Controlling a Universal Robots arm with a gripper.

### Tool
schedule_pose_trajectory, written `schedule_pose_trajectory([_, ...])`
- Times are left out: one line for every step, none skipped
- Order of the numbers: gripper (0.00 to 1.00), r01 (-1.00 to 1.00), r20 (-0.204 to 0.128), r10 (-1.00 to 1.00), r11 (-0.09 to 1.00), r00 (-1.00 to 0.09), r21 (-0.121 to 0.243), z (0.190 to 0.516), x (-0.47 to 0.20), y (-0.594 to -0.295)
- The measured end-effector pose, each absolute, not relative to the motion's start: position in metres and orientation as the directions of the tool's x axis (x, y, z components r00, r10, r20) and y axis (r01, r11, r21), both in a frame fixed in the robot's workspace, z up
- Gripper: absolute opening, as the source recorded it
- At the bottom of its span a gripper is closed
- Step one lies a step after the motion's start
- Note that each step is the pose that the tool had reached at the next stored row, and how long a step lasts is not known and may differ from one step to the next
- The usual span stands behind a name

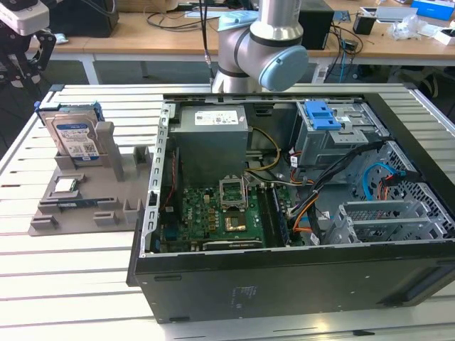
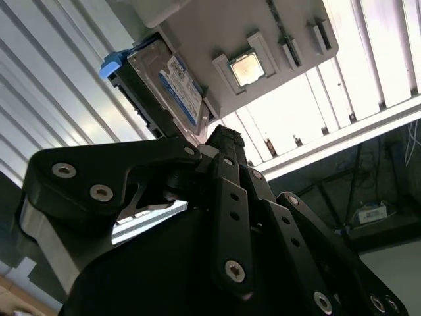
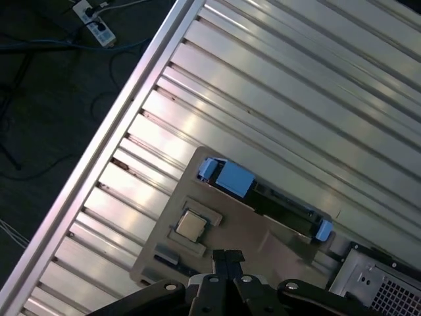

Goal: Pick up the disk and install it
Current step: 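Pick up the disk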

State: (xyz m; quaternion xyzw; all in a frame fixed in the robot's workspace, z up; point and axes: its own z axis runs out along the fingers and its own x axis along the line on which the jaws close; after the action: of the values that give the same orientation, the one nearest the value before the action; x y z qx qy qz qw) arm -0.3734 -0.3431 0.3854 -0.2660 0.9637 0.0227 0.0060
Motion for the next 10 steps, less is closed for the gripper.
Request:
schedule_pose_trajectory([0.11,-0.521,-0.024,-0.52,0.853,-0.854,0.04,0.3854,-0.3734,-0.3431])
schedule_pose_trajectory([0.11,-0.53,-0.024,-0.529,0.847,-0.848,0.04,0.3854,-0.3734,-0.3431])
schedule_pose_trajectory([0.11,-0.538,-0.024,-0.537,0.842,-0.843,0.04,0.3854,-0.3734,-0.3431])
schedule_pose_trajectory([0.11,-0.548,-0.024,-0.548,0.835,-0.836,0.04,0.3854,-0.3734,-0.3431])
schedule_pose_trajectory([0.11,-0.557,-0.024,-0.556,0.83,-0.831,0.04,0.3854,-0.3734,-0.3431])
schedule_pose_trajectory([0.11,-0.566,-0.024,-0.566,0.823,-0.824,0.04,0.3854,-0.3734,-0.3431])
schedule_pose_trajectory([0.11,-0.573,-0.024,-0.573,0.818,-0.819,0.04,0.3854,-0.3734,-0.3431])
schedule_pose_trajectory([0.11,-0.58,-0.023,-0.58,0.813,-0.814,0.04,0.3854,-0.3734,-0.3431])
schedule_pose_trajectory([0.11,-0.588,-0.023,-0.588,0.808,-0.809,0.04,0.3854,-0.3734,-0.3431])
schedule_pose_trajectory([0.11,-0.596,-0.024,-0.595,0.802,-0.803,0.04,0.3854,-0.3734,-0.3432])
